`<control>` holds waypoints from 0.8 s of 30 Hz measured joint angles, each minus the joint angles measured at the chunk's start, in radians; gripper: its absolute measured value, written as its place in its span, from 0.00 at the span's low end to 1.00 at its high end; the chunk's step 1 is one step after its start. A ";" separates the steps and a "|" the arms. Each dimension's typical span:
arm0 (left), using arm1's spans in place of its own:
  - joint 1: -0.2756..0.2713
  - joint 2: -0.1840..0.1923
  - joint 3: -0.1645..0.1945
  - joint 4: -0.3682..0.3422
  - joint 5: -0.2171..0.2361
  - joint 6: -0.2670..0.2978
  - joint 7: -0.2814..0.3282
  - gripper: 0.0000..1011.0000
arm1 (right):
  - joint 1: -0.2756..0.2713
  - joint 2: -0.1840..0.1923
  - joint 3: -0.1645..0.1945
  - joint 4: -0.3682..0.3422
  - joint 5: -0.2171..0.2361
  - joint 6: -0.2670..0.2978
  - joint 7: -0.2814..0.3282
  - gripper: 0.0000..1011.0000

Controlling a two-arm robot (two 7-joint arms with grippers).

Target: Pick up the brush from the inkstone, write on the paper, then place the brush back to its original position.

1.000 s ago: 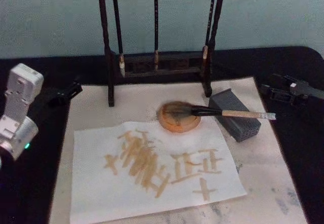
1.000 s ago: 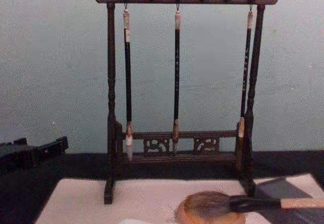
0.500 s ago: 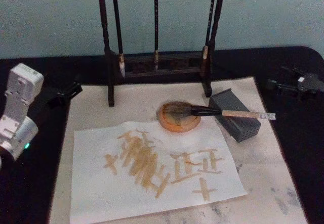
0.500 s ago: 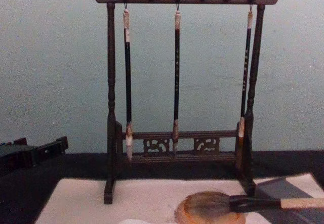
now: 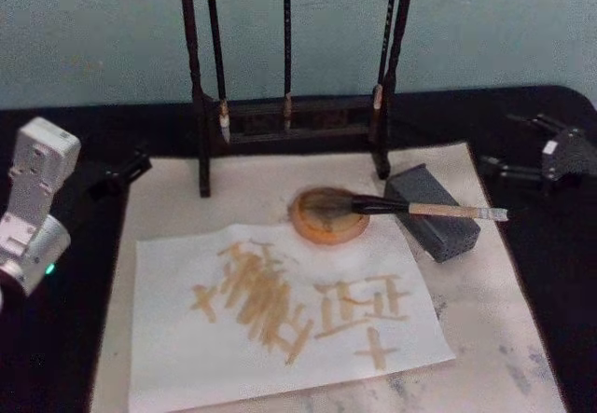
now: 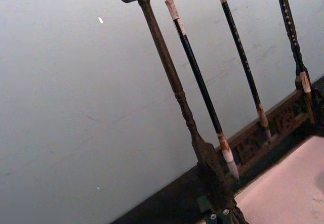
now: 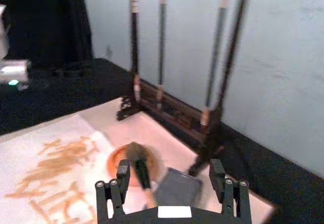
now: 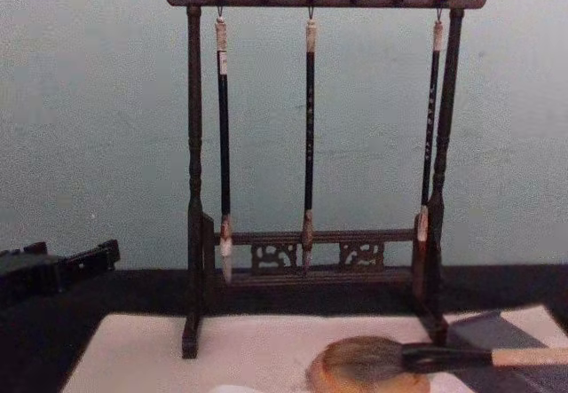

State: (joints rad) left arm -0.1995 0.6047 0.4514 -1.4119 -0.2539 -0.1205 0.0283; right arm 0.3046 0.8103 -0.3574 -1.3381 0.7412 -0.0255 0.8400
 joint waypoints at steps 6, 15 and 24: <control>0.000 0.000 0.000 0.000 0.000 0.000 0.000 0.99 | -0.073 0.035 -0.001 -0.157 -0.057 -0.018 -0.062 1.00; 0.000 0.000 0.000 0.000 0.000 0.000 0.000 0.99 | -0.156 0.059 -0.009 -0.333 -0.157 -0.031 -0.135 1.00; 0.000 0.000 0.000 0.000 0.000 0.000 0.000 0.99 | -0.186 0.038 -0.034 -0.382 -0.238 -0.049 -0.143 1.00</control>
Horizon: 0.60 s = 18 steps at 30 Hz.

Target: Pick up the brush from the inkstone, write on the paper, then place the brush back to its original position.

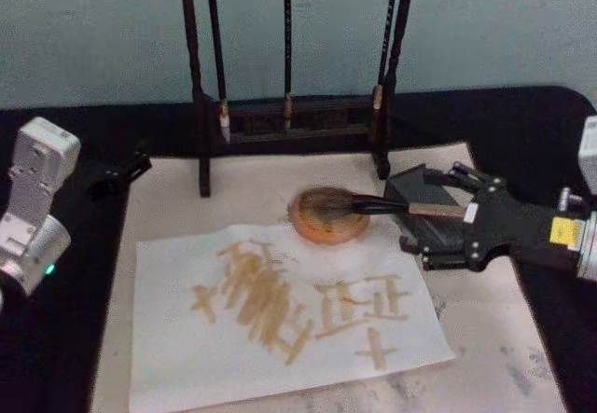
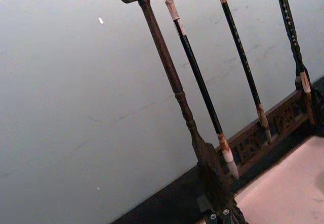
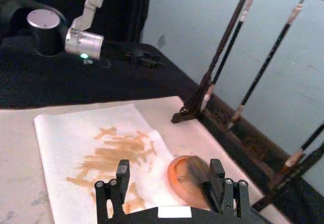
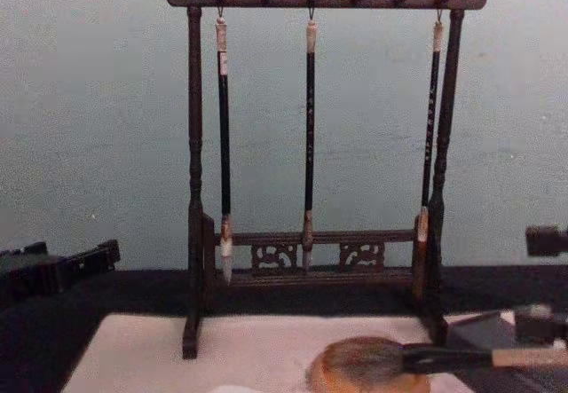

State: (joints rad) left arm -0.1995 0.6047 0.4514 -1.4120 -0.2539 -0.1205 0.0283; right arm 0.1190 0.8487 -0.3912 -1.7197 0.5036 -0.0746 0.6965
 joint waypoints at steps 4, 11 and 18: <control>0.000 0.000 0.000 0.000 0.000 0.000 0.000 0.99 | -0.007 -0.012 -0.010 -0.003 -0.023 -0.005 -0.005 1.00; 0.000 0.000 0.000 0.000 0.000 0.000 0.000 0.99 | -0.025 -0.046 -0.029 0.002 -0.077 -0.010 -0.034 1.00; 0.000 0.000 0.000 0.000 0.000 0.000 0.000 0.99 | -0.025 -0.045 -0.029 0.002 -0.077 -0.011 -0.035 1.00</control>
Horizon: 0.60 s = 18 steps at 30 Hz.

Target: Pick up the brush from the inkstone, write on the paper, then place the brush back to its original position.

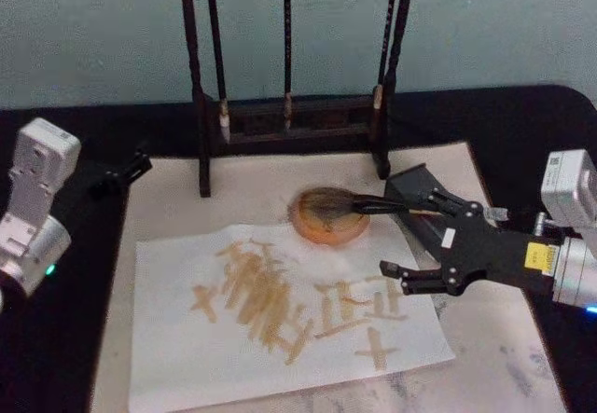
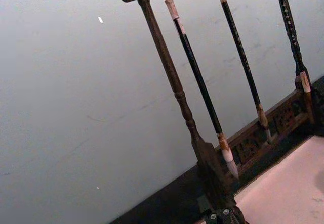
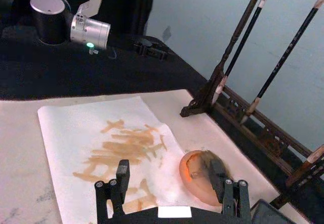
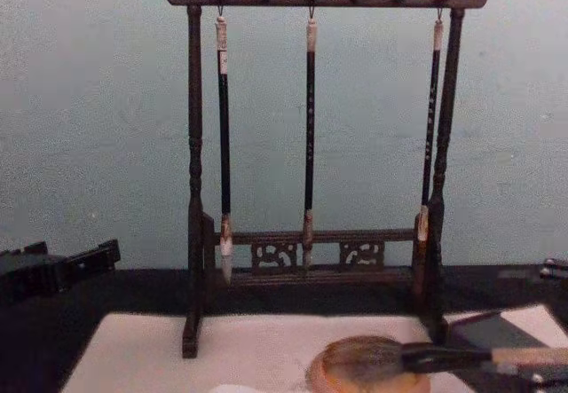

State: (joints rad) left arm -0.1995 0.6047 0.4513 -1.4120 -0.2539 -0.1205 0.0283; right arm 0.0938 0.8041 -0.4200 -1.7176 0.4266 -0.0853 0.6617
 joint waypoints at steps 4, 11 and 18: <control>0.000 0.000 0.000 0.000 0.000 0.000 0.000 0.99 | 0.001 0.002 0.001 0.000 0.002 0.000 0.001 1.00; 0.000 0.000 0.000 0.000 0.000 0.000 0.000 0.99 | 0.002 0.004 0.001 -0.001 0.005 0.000 0.003 1.00; 0.000 0.000 0.000 0.000 0.000 0.000 0.000 0.99 | 0.003 0.005 0.002 -0.002 0.006 0.001 0.005 1.00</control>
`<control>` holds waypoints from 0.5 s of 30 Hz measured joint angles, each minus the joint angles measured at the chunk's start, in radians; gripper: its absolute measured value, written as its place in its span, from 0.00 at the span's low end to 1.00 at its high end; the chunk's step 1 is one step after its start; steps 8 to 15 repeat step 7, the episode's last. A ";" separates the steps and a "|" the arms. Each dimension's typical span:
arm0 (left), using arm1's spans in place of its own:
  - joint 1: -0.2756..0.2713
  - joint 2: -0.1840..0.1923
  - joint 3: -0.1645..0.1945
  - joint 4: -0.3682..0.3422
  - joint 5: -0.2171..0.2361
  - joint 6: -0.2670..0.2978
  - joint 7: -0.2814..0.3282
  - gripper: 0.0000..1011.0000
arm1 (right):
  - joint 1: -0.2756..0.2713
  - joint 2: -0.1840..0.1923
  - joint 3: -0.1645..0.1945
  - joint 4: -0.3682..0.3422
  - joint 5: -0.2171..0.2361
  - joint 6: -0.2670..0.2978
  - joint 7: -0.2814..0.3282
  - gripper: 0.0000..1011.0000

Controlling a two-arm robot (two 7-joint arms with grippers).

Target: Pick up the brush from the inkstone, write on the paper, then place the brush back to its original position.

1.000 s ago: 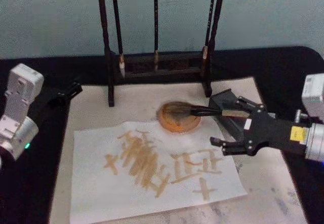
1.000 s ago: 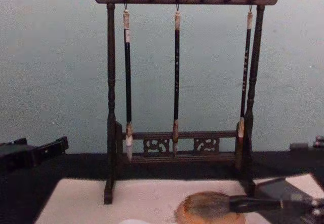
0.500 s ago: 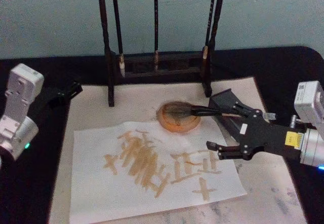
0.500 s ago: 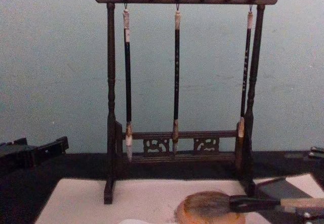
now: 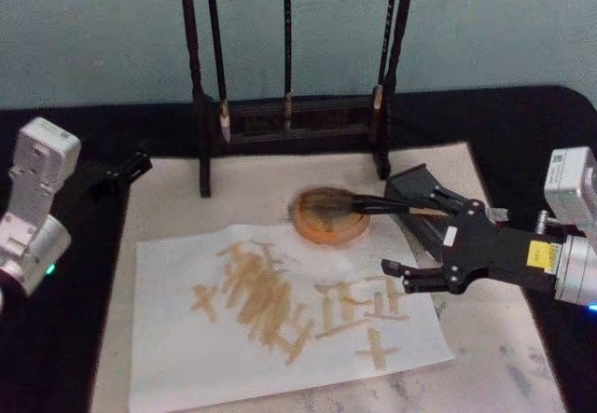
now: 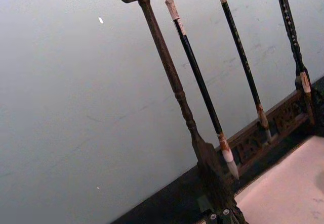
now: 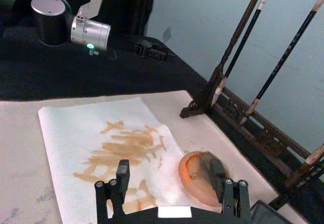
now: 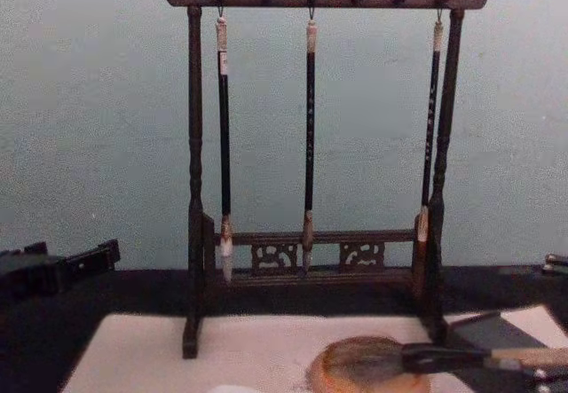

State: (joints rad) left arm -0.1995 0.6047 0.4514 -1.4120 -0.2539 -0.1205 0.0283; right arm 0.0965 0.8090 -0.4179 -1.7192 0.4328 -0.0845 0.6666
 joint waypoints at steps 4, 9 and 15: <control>0.000 0.000 0.000 0.000 0.000 0.000 0.000 0.99 | 0.000 0.000 0.000 0.000 0.001 0.000 0.001 1.00; 0.000 0.000 0.000 0.000 0.000 0.000 0.000 0.99 | 0.001 0.001 0.000 0.000 0.001 0.001 0.001 1.00; 0.000 0.000 0.000 0.000 0.000 0.000 0.000 0.99 | 0.001 0.001 0.000 0.000 0.001 0.001 0.001 1.00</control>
